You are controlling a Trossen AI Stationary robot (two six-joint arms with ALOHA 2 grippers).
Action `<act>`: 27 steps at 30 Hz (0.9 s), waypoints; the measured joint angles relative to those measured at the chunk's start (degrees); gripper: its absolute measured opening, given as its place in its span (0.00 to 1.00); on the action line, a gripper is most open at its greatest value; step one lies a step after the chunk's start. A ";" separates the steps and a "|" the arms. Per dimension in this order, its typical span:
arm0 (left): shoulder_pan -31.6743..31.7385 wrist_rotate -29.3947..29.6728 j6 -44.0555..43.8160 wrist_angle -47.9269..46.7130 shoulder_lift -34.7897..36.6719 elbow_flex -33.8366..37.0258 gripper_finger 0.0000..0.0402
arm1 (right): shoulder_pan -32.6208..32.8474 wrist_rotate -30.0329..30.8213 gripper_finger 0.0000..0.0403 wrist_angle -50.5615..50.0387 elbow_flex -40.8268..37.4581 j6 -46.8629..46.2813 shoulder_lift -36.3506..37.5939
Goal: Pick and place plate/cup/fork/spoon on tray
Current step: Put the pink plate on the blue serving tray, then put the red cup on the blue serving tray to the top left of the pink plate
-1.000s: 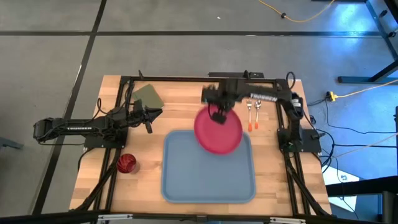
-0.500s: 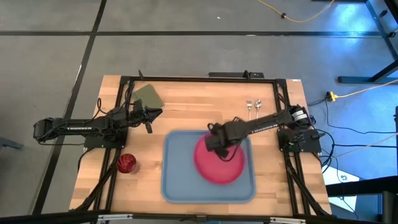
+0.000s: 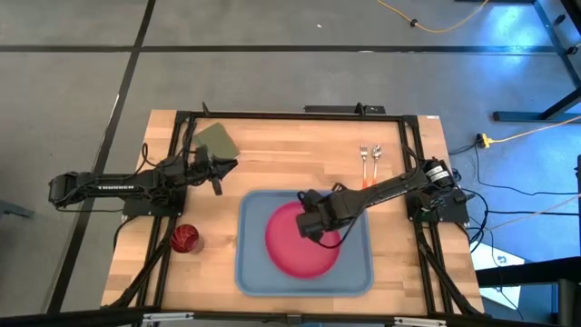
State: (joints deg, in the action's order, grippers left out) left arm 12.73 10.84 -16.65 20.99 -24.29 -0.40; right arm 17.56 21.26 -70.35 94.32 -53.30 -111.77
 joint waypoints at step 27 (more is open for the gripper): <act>0.00 -3.27 -2.09 -0.02 0.00 0.00 0.10 | -0.16 1.59 0.13 -0.04 0.00 -1.16 0.00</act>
State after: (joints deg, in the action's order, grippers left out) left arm 12.73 7.56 -18.74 20.97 -24.29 -0.40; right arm 17.40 22.85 -70.39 94.32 -54.46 -111.77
